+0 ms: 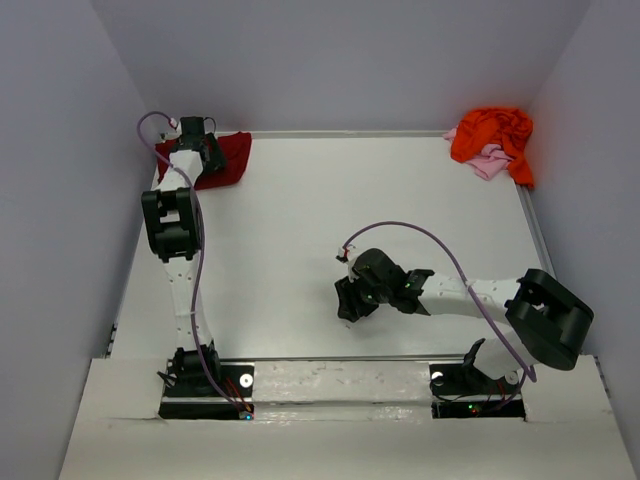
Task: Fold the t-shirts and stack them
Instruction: Neatly place the folded tshirt to the corner
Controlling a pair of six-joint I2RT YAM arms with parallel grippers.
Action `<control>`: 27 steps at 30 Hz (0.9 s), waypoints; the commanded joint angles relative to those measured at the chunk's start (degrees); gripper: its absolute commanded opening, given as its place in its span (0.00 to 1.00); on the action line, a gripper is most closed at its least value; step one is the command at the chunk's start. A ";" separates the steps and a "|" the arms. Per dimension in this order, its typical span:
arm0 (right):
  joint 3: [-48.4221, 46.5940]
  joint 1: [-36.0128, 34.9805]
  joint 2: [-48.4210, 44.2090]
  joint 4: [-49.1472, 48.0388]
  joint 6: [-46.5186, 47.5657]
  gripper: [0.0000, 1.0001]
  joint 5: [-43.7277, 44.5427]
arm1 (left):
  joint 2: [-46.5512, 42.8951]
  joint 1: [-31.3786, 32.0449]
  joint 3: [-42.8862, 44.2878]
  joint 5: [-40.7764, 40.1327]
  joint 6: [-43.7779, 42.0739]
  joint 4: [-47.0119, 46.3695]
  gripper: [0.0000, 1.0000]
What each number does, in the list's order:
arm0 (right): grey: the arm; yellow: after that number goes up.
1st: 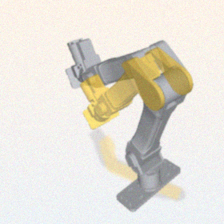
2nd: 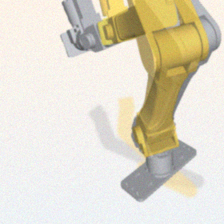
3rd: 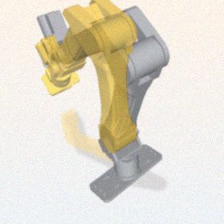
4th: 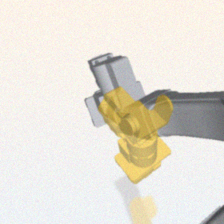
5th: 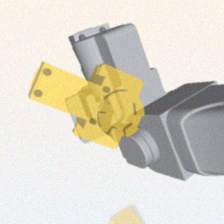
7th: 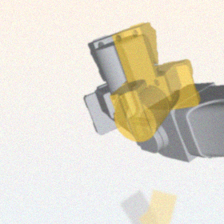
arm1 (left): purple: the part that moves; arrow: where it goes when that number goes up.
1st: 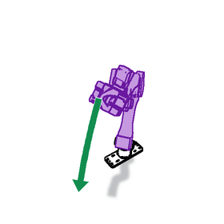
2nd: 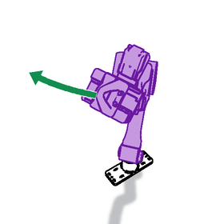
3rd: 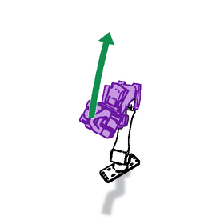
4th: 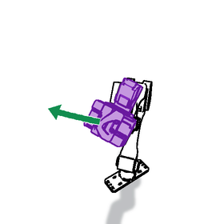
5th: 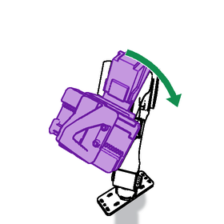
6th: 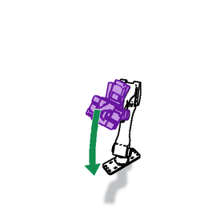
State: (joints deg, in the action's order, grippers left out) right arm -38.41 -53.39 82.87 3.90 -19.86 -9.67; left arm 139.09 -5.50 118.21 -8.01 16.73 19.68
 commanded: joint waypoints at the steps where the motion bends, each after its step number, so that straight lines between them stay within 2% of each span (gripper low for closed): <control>1: 0.00 -0.84 -1.31 -0.65 0.34 0.54 0.36 | 2.33 -2.15 1.93 -0.69 -0.82 2.91 0.94; 8: -0.35 -0.84 -0.87 -0.74 -0.36 0.55 0.09 | -0.30 -3.20 1.58 2.38 0.23 2.82 0.94; 11: -0.35 -0.84 -0.96 -1.00 -0.62 0.54 -0.17 | -3.20 -3.12 1.49 7.64 2.33 3.17 0.93; 12: -0.43 -0.84 -0.96 -0.83 -0.80 0.54 -0.17 | -4.16 -3.12 1.23 14.10 3.04 2.39 0.94; 14: -0.87 -0.84 -0.96 -0.56 -1.06 0.55 -0.26 | -8.03 -3.20 -1.75 18.19 5.67 0.45 0.94; 23: -2.98 -0.84 -1.13 1.64 -1.85 0.59 1.23 | -26.31 2.32 -10.10 14.52 5.86 -3.95 0.94; 27: -4.83 -0.84 -2.10 2.07 -2.55 0.60 4.74 | -35.97 9.79 -20.36 13.98 7.60 -10.96 0.94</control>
State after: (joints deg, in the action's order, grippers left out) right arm -39.62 -53.41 82.87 6.24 -21.26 -8.67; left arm 112.86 -1.72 104.84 5.06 22.11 16.03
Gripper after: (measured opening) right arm 0.592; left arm 0.939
